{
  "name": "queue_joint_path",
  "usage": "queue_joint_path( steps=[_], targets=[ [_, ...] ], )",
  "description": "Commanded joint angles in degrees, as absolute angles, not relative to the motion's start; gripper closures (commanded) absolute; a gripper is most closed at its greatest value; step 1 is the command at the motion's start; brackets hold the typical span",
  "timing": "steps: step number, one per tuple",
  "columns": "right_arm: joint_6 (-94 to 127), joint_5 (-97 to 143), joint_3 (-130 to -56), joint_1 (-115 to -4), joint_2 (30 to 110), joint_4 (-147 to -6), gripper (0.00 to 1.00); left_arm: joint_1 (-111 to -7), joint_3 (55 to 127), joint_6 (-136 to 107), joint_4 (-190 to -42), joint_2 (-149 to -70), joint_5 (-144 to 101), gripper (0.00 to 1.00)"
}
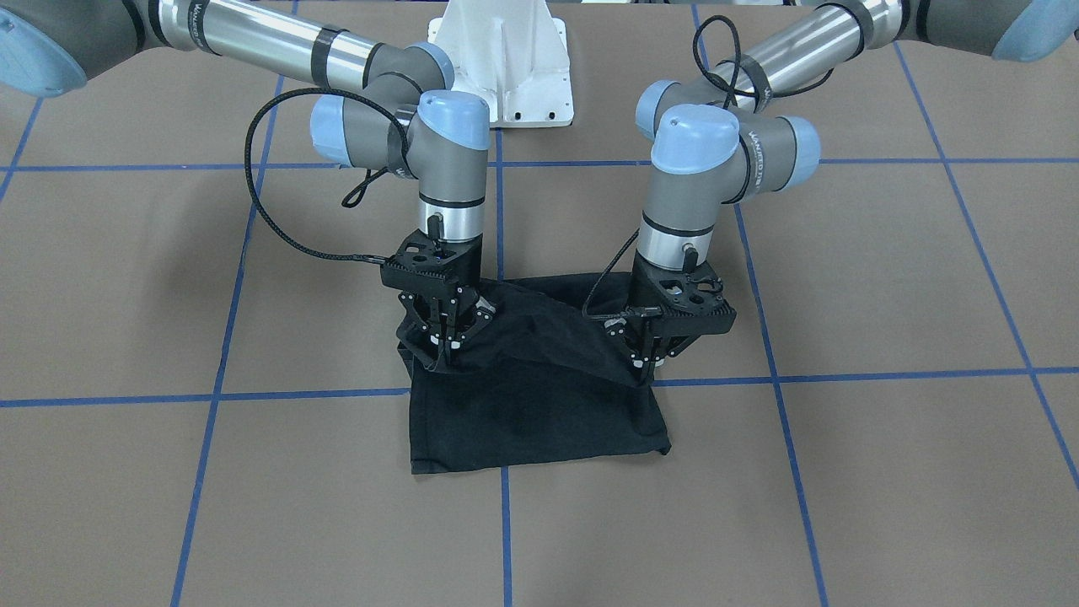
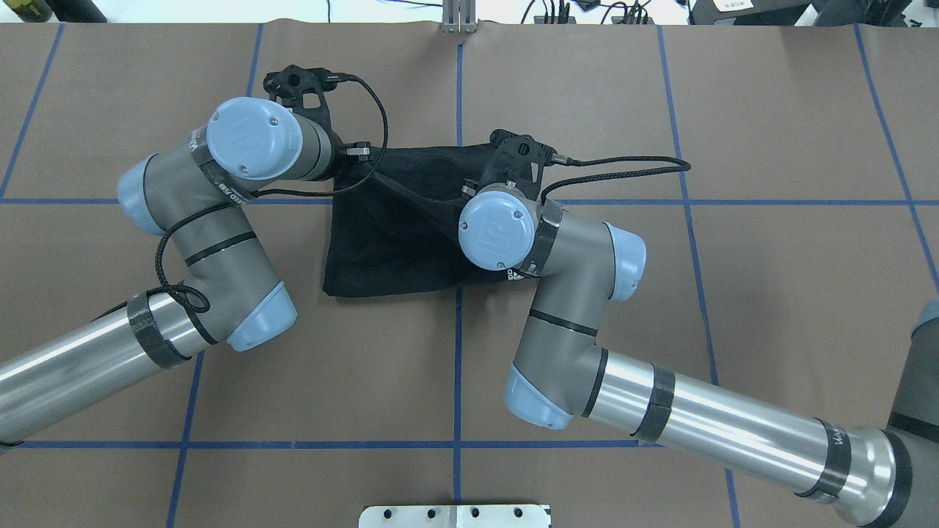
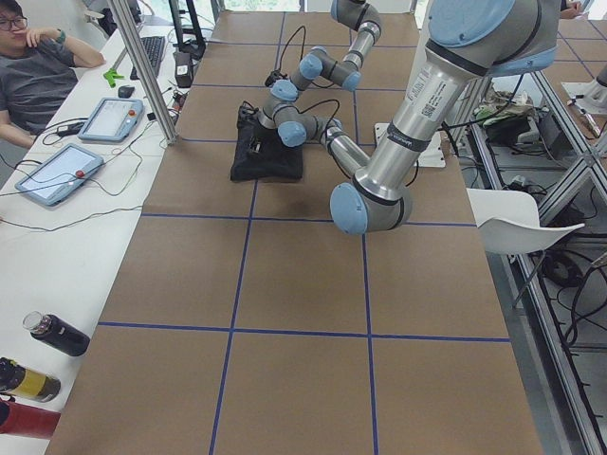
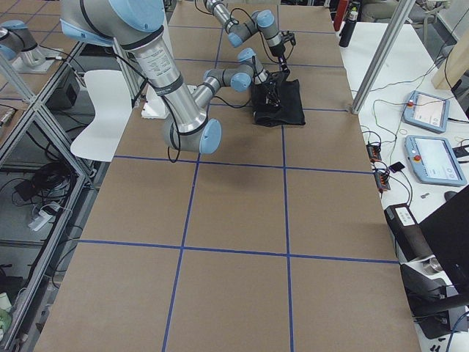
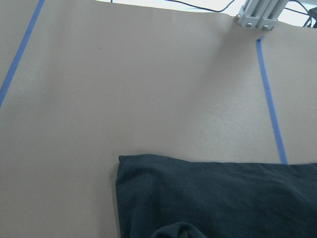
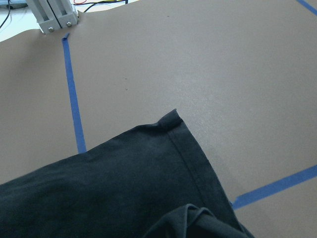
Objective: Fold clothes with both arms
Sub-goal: 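Lift the near end with both grippers and fold it farther from the robot, then lay the folded end down on the shirt and open both grippers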
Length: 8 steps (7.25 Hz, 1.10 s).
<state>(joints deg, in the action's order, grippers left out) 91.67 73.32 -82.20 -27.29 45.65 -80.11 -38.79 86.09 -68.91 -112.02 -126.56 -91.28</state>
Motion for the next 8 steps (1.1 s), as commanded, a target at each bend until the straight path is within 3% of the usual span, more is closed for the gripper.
queue_joint_path(
  steps=[1, 7, 8],
  targets=[
    [91.50, 74.44, -81.21, -28.38, 45.35, -79.72, 1.00, -38.93, 83.76, -66.46, -113.99, -126.91, -90.97, 1.00],
    [89.65, 75.85, -80.69, -29.97, 45.70, -79.72, 1.00, -40.78, 83.58, -64.86, -114.70, -126.91, -91.05, 1.00],
    [89.56, 76.20, -80.60, -30.14, 45.62, -79.63, 0.67, -40.78, 83.58, -64.95, -114.78, -126.91, -91.05, 0.95]
  ],
)
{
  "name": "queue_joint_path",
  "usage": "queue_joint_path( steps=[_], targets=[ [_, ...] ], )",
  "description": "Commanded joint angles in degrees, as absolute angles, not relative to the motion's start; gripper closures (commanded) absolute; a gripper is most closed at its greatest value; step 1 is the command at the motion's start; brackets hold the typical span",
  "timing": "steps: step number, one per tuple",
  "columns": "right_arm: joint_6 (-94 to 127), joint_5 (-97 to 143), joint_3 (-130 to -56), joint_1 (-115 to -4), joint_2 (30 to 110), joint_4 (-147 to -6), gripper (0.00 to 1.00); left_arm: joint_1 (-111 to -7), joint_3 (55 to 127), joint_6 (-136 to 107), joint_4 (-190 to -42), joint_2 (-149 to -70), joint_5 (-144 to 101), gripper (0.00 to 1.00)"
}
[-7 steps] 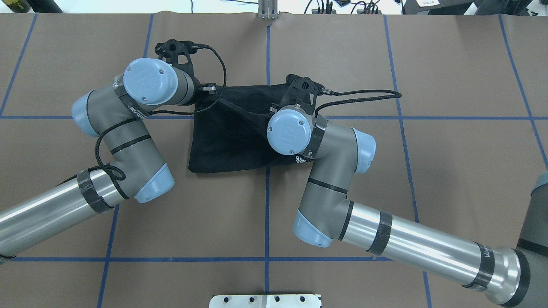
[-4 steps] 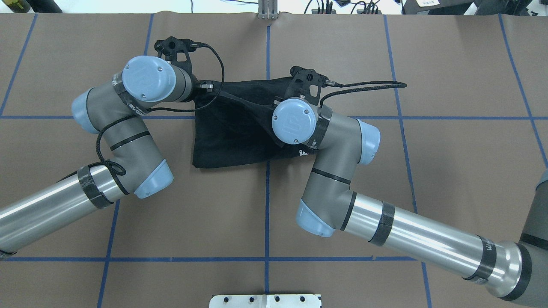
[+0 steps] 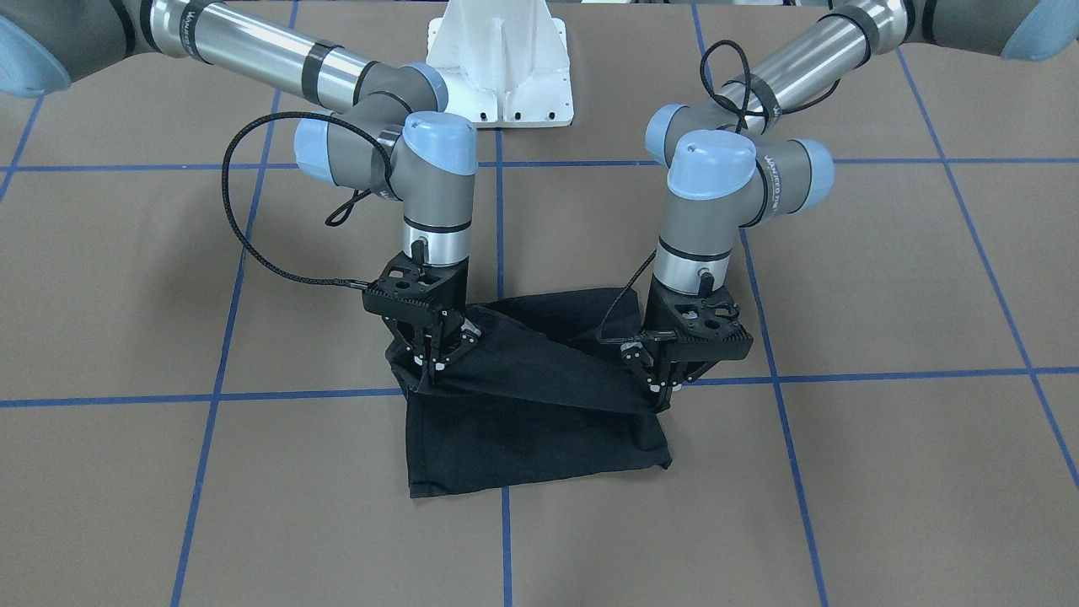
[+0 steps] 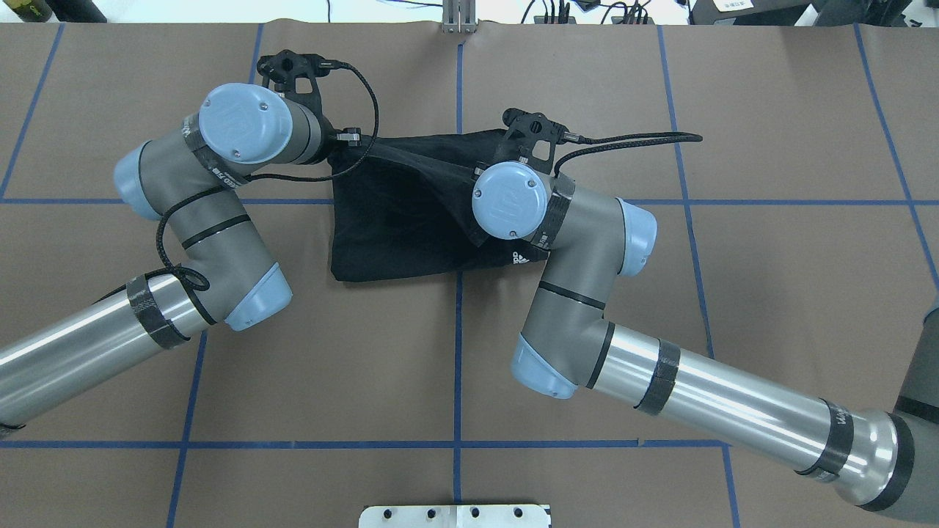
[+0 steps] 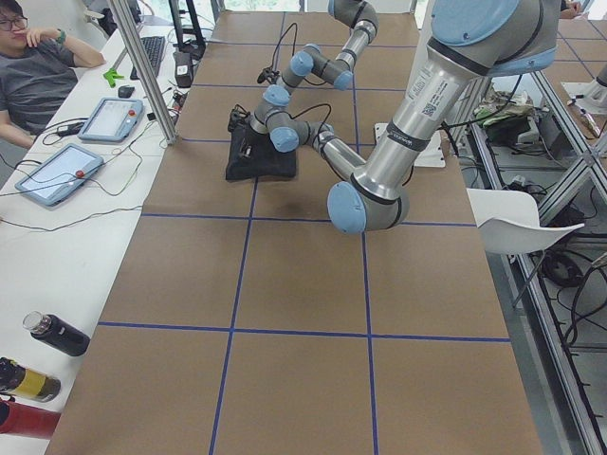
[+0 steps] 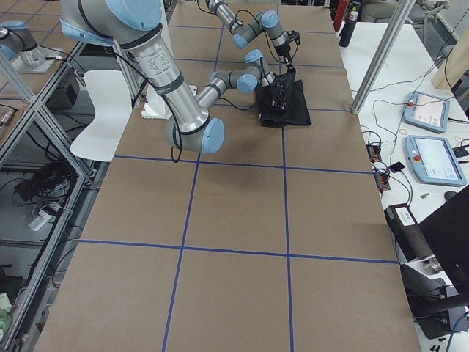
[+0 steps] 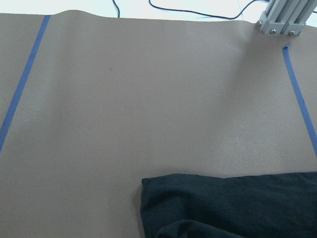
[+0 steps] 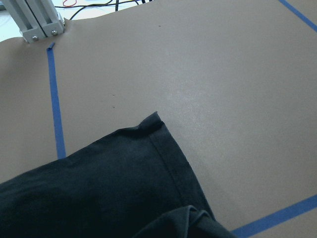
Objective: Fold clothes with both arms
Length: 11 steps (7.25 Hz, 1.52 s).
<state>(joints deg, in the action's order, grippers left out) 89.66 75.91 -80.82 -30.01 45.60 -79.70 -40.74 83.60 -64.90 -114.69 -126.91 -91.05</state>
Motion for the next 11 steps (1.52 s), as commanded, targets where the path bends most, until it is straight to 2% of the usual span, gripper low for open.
queue_joint_path(
  steps=[1, 4, 5, 8, 9, 10, 11],
  targets=[
    [89.65, 76.11, -80.60, -30.23, 45.27, -79.63, 0.01, -40.78, 83.50, -64.86, -114.79, -126.83, -91.05, 0.01],
    [84.73, 88.66, -83.65, -34.45, 43.86, -80.33, 0.00, -44.19, 86.56, -57.62, -117.16, -126.04, -95.24, 0.00],
    [84.90, 88.77, -84.98, -34.37, 43.42, -80.51, 0.00, -45.95, 88.66, -52.87, -117.16, -123.08, -99.36, 0.00],
    [89.81, 85.28, -84.29, -28.33, 38.42, -86.13, 0.02, -48.25, 89.47, -46.32, -118.83, -120.76, -100.20, 0.00],
    [89.82, 81.43, -82.98, -25.52, 37.54, -86.13, 0.08, -48.34, 89.56, -46.41, -118.83, -120.76, -100.28, 0.00],
    [90.00, 80.87, -77.84, -24.71, 34.40, -85.96, 0.39, -48.34, 90.00, -46.41, -118.83, -120.76, -100.28, 0.00],
    [91.04, 80.77, -70.21, -24.78, 29.41, -85.61, 0.59, -48.34, 90.26, -46.41, -118.83, -120.67, -101.15, 0.00]
  ],
)
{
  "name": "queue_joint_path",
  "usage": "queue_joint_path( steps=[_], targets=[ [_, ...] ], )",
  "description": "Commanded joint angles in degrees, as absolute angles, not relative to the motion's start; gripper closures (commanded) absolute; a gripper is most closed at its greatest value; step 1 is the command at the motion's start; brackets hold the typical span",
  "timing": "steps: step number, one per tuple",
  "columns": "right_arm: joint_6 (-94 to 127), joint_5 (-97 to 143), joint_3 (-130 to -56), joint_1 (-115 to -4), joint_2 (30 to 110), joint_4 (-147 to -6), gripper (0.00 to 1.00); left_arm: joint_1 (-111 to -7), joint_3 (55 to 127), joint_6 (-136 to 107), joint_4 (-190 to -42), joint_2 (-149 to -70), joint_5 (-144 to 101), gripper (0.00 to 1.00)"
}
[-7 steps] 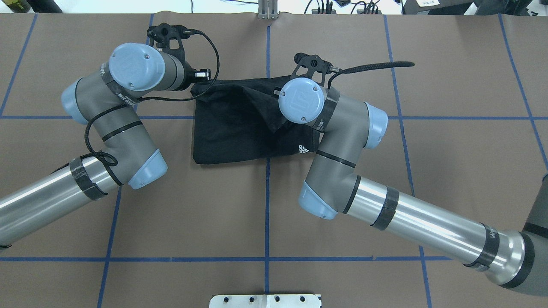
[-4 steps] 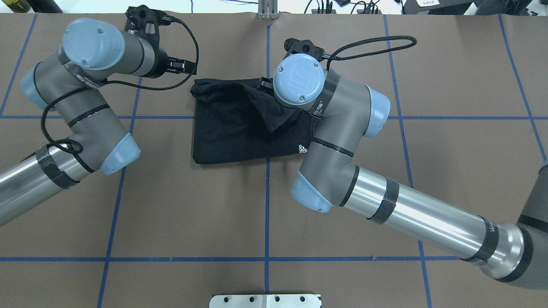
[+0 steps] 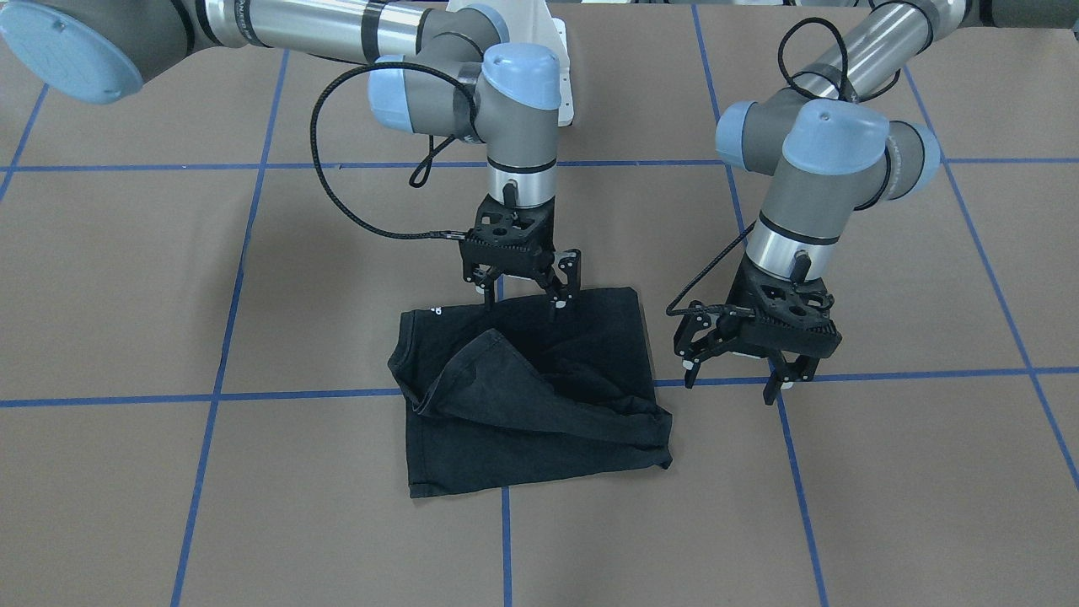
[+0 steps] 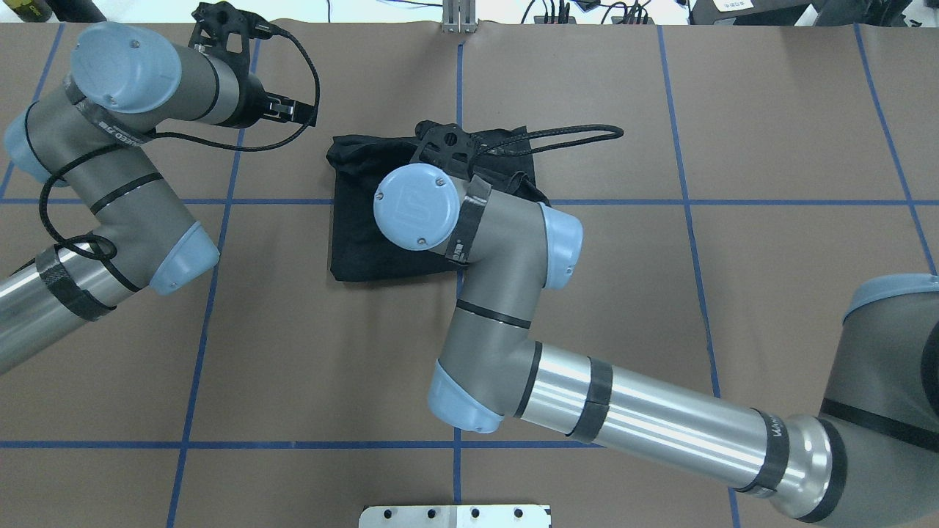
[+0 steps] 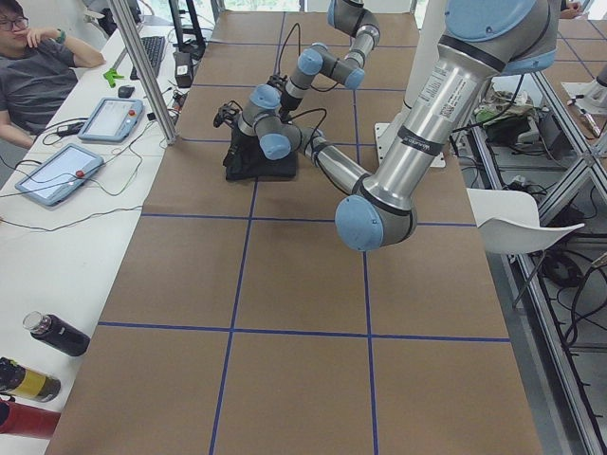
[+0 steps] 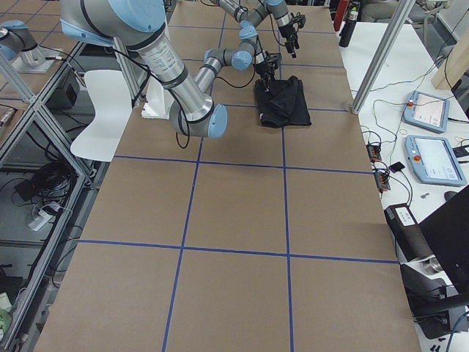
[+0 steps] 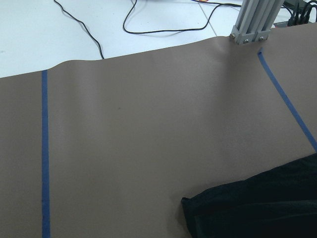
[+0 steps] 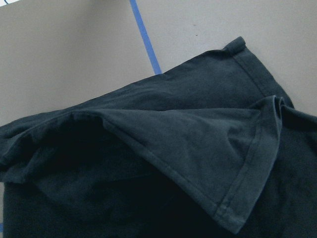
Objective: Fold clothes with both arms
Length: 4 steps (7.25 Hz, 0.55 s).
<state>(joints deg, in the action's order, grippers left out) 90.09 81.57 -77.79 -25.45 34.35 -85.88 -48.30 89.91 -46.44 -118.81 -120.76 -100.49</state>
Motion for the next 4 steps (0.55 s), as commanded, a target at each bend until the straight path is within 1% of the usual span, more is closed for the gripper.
queue_joint_path(
  steps=[1, 2, 3, 4],
  targets=[
    [90.79, 80.51, -67.96, -24.79, 28.40, -85.52, 0.70, -48.60, 90.35, -46.41, -118.83, -120.67, -101.77, 0.00],
    [90.09, 76.94, -64.98, -24.79, 28.39, -85.52, 0.86, -48.69, 90.35, -46.41, -118.74, -120.67, -101.86, 0.00],
    [89.65, 74.47, -63.12, -24.79, 28.39, -85.17, 0.96, -49.21, 90.26, -46.23, -118.74, -120.67, -102.30, 0.00],
    [89.65, 74.01, -62.93, -24.79, 28.56, -84.64, 1.00, -49.57, 90.35, -46.23, -118.74, -120.67, -103.70, 0.00]
  ],
)
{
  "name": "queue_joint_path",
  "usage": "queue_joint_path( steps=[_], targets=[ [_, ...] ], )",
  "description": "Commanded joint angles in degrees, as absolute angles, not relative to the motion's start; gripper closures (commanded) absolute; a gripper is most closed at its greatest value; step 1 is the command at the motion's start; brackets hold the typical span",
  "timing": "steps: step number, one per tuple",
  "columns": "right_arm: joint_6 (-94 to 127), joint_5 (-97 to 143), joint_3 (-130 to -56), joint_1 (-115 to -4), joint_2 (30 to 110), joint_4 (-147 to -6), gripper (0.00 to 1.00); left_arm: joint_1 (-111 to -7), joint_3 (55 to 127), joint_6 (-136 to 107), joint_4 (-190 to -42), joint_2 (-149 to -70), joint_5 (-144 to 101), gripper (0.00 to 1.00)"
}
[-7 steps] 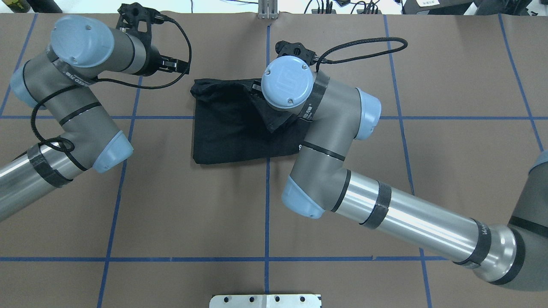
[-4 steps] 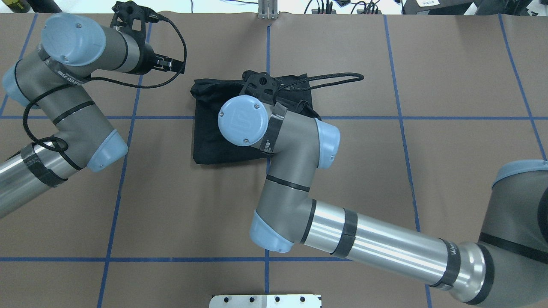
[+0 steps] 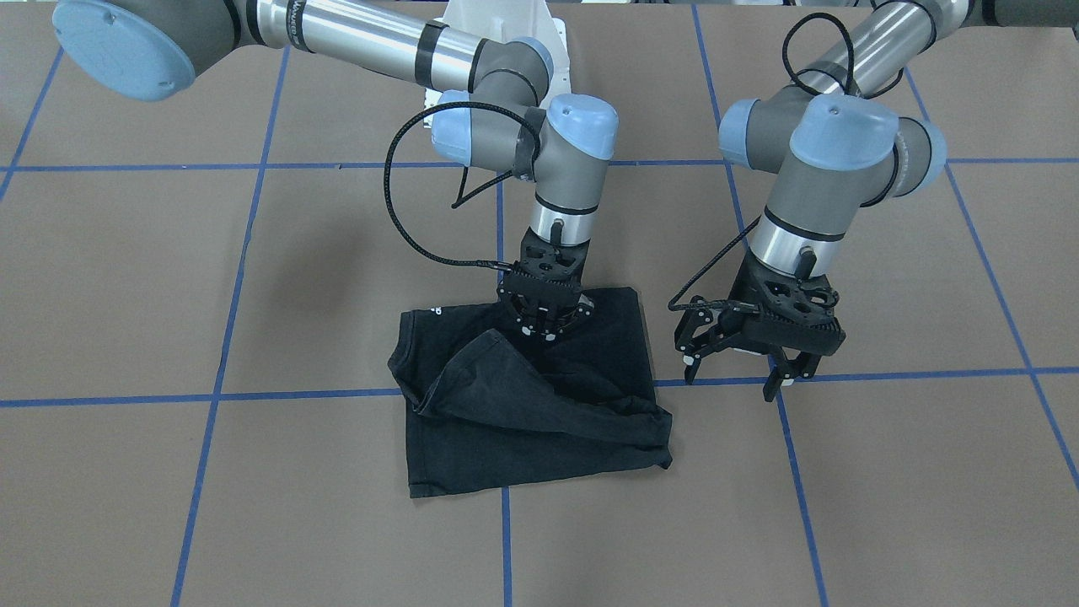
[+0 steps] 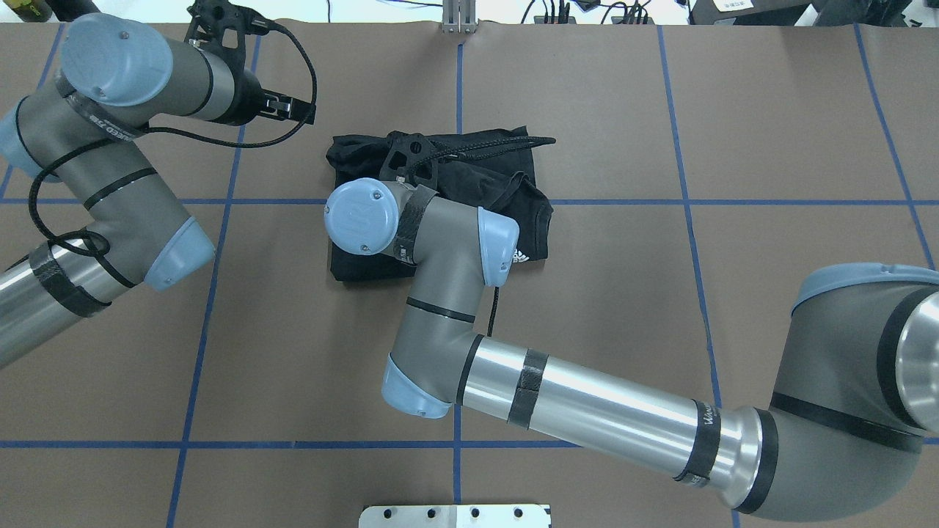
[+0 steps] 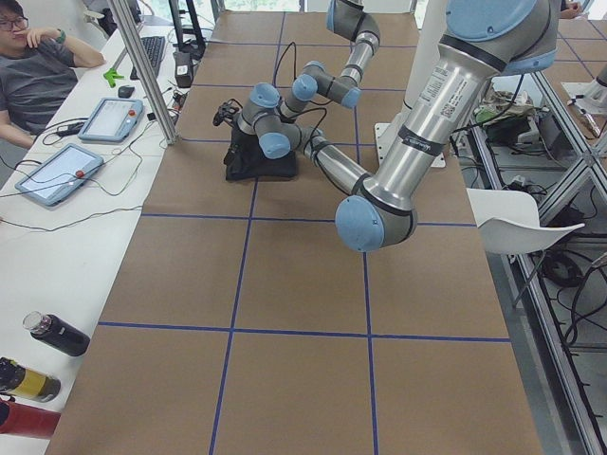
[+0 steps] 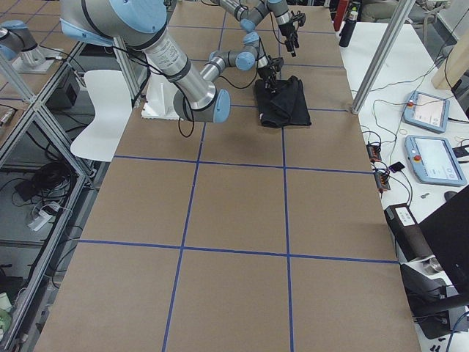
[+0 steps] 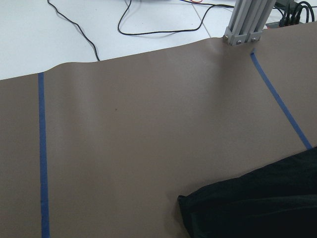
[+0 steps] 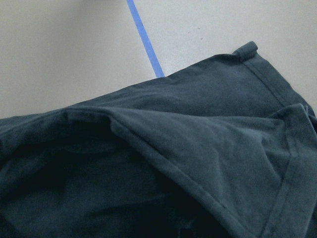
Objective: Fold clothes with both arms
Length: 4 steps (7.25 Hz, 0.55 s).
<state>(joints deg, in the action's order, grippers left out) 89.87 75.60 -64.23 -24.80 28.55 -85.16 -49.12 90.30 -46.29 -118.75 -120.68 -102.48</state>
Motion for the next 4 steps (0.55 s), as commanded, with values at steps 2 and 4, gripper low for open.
queue_joint_path(
  steps=[2, 4],
  targets=[
    [86.34, 71.91, -61.01, -25.92, 29.00, -84.55, 1.00, -50.01, 90.35, -46.14, -118.65, -120.67, -104.24, 0.00],
    [77.57, 71.46, -54.45, -30.91, 29.27, -75.48, 1.00, -50.45, 90.61, -46.14, -118.39, -120.67, -104.33, 0.00]
  ],
)
